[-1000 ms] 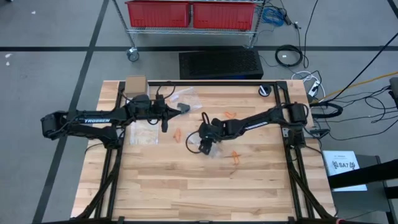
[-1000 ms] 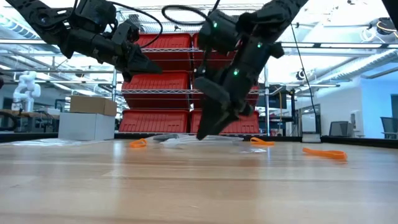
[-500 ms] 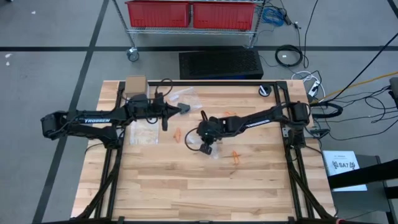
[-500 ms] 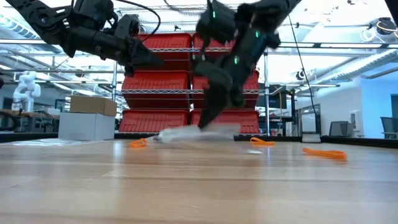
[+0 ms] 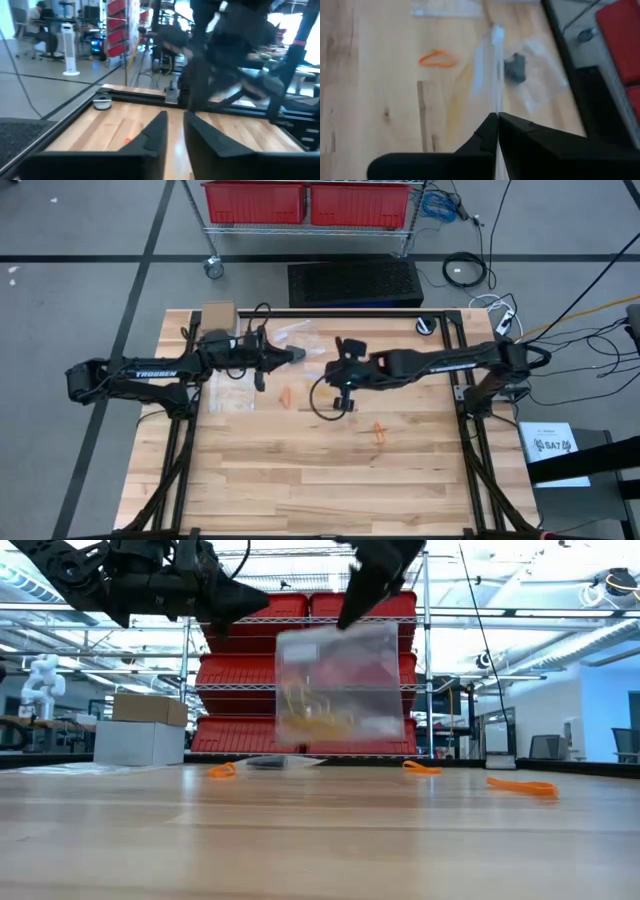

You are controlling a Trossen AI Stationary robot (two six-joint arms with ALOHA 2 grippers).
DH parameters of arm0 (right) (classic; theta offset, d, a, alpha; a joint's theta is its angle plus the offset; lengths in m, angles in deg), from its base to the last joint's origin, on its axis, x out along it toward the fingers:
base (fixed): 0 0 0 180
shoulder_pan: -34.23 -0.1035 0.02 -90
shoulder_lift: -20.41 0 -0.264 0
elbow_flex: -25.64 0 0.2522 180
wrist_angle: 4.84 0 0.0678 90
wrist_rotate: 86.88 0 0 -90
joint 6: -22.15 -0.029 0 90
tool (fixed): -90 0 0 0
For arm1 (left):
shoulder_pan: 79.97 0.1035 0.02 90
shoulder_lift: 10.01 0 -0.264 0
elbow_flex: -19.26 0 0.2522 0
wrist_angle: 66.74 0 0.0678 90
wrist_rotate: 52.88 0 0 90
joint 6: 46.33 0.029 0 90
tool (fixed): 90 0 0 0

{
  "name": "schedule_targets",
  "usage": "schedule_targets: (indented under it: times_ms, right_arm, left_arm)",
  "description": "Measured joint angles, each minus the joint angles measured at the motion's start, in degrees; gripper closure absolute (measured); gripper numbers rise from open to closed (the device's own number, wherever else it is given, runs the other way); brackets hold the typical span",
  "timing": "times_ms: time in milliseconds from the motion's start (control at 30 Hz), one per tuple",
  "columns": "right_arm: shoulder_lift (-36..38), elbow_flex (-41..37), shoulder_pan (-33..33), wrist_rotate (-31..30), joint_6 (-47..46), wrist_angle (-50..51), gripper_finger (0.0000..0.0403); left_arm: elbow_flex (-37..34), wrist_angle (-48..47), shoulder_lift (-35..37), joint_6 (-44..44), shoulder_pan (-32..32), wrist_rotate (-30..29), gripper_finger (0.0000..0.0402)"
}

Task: Sort rubber bands
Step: Close the transparent zip bag

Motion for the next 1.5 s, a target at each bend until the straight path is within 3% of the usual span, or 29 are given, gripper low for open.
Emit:
schedule_targets:
  times_ms: [333, 800, 967, 1200, 1333, 1500]
  right_arm:
    - [4.0, 0.0, 0.0, -0.4, 7.4, -2.6, 0.0403]
    - [4.0, 0.0, 0.0, -0.3, 9.6, -4.3, 0.0403]
    - [4.0, 0.0, 0.0, -0.2, 9.8, -4.3, 0.0403]
    - [4.0, 0.0, 0.0, 0.0, 9.6, -4.3, 0.0403]
    - [4.0, 0.4, 0.7, 0.0, 3.9, -5.5, 0.0398]
    - [4.1, 2.9, 2.3, 0.5, -0.3, -5.8, 0.0355]
  left_arm:
    - [0.8, 0.3, -0.8, -2.0, -1.3, 2.1, 0.0241]
    - [1.7, 0.6, -6.3, -2.7, -1.7, 2.7, 0.0239]
    - [1.7, 2.4, -6.1, -2.5, -1.7, 2.7, 0.0277]
    - [1.7, 2.0, -6.1, 0.4, -1.7, 2.9, 0.0389]
    - [1.7, 2.0, -6.1, 1.3, -1.7, 2.9, 0.0396]
    - [1.7, 0.7, -6.1, 3.2, -1.7, 2.6, 0.0398]
